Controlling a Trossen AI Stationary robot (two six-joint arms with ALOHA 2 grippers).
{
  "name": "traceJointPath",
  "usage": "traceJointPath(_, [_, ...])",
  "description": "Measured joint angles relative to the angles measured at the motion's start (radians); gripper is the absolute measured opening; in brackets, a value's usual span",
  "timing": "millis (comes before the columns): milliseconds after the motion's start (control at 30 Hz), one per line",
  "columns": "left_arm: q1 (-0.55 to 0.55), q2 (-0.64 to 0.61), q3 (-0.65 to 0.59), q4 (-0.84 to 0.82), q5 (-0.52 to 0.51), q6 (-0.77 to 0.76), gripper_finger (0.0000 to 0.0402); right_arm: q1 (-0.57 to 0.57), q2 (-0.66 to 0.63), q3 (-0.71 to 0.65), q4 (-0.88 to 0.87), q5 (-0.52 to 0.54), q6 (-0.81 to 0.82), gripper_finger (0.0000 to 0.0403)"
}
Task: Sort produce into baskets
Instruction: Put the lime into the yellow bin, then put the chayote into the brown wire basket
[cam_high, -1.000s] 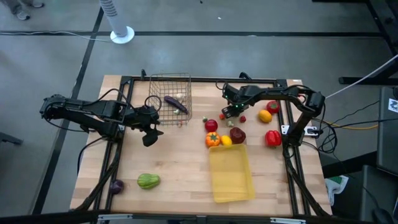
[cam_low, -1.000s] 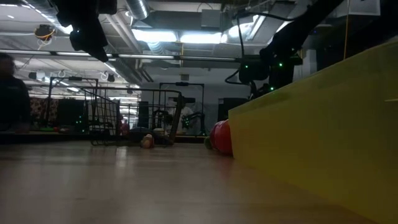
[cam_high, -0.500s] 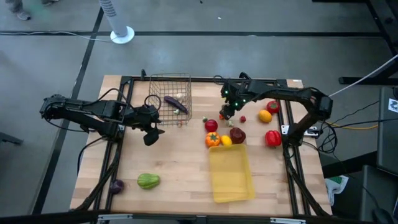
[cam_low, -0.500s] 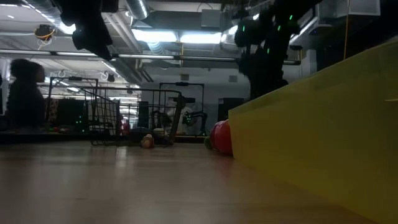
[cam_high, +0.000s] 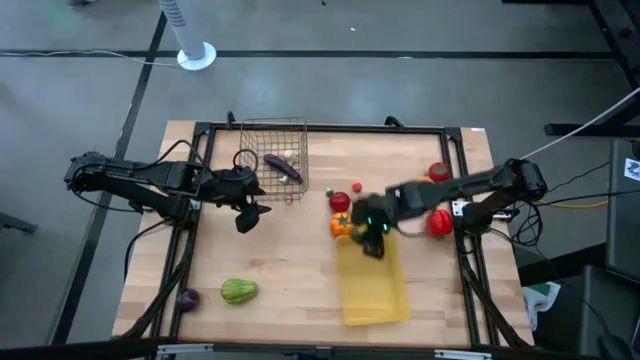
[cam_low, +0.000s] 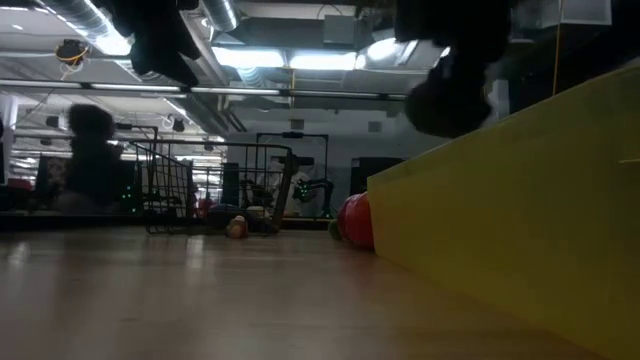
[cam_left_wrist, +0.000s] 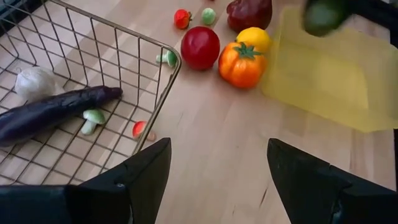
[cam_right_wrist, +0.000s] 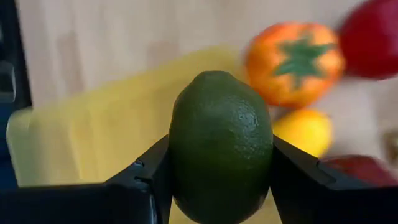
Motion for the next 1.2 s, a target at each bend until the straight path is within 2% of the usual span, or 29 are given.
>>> traceJointPath(133, [0.0, 0.021, 0.0, 0.006, 0.0, 0.001, 0.0262, 0.117, 0.022, 0.0, 0.011, 0.076, 0.0, 0.0198])
traceJointPath(300, [0.0, 0.047, 0.0, 0.033, 0.001, 0.003, 0.0262, 0.203, 0.052, 0.0, 0.009, 0.12, 0.0, 0.0198])
traceJointPath(700, [-0.082, 0.06, 0.0, 0.037, 0.037, -0.002, 0.0262, 0.254, 0.076, 0.0, 0.008, 0.1, 0.001, 0.0201])
traceJointPath(800, [-0.097, 0.06, 0.0, 0.037, 0.037, -0.005, 0.0263, 0.254, 0.082, 0.0, 0.006, 0.095, 0.002, 0.0222])
traceJointPath(1000, [-0.103, 0.06, 0.0, 0.037, 0.037, -0.06, 0.0263, 0.254, 0.091, 0.0, 0.01, 0.096, 0.002, 0.0293])
traceJointPath(1200, [-0.1, 0.06, -0.001, 0.038, 0.035, -0.007, 0.0263, 0.253, 0.091, 0.0, 0.011, 0.096, 0.002, 0.0332])
